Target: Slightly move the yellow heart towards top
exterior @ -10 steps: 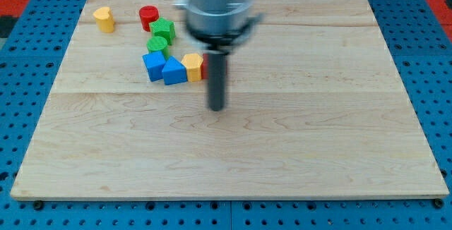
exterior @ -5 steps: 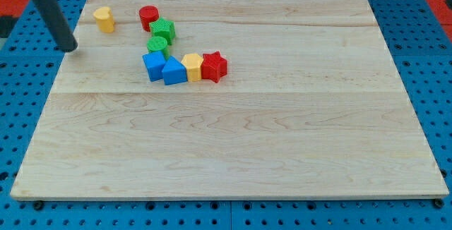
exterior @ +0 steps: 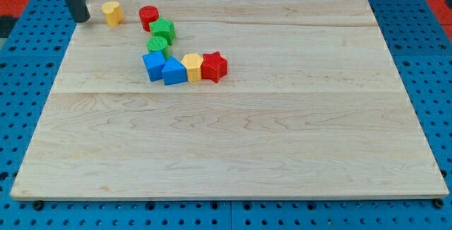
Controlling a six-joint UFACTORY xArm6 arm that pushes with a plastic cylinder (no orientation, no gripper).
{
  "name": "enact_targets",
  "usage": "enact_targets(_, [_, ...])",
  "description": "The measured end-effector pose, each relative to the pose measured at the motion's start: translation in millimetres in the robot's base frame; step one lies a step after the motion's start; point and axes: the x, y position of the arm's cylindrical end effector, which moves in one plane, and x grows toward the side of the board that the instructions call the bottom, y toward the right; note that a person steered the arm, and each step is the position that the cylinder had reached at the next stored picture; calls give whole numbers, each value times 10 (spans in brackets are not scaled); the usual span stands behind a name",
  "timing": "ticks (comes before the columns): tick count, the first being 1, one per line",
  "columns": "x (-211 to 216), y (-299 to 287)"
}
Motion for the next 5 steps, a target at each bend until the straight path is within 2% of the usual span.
enact_targets(5, [21,139])
